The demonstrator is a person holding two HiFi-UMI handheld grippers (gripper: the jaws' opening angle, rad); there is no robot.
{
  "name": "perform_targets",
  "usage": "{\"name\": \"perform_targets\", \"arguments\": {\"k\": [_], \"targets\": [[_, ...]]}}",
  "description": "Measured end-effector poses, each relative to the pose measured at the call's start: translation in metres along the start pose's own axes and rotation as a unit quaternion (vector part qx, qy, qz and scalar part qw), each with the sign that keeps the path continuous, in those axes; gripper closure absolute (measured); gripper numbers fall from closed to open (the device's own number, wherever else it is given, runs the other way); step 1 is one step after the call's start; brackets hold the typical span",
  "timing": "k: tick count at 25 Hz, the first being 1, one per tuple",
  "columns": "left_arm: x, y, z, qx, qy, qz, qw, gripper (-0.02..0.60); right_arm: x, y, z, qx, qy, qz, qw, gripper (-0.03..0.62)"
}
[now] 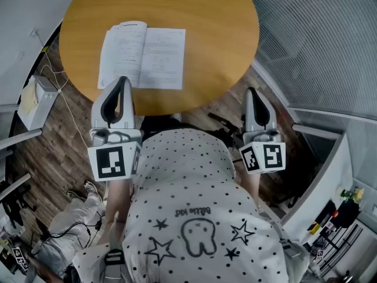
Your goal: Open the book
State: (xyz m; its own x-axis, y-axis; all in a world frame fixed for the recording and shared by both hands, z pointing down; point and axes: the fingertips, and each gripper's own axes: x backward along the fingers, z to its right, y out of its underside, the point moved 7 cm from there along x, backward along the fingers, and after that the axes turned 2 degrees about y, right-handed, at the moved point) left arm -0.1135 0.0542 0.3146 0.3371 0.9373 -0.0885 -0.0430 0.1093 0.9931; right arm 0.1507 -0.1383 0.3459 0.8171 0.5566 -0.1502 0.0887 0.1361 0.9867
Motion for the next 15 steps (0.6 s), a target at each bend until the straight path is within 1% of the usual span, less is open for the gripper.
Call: {"name": "perform_targets", "arguments": {"k": [15], "targets": [[0.0002,0.0014,0.0028,0.008,0.002,0.002,1.0,0.571,-0.0029,0.0069,-0.0016,0.004,-0.009,-0.006,1.0,0.589]]}}
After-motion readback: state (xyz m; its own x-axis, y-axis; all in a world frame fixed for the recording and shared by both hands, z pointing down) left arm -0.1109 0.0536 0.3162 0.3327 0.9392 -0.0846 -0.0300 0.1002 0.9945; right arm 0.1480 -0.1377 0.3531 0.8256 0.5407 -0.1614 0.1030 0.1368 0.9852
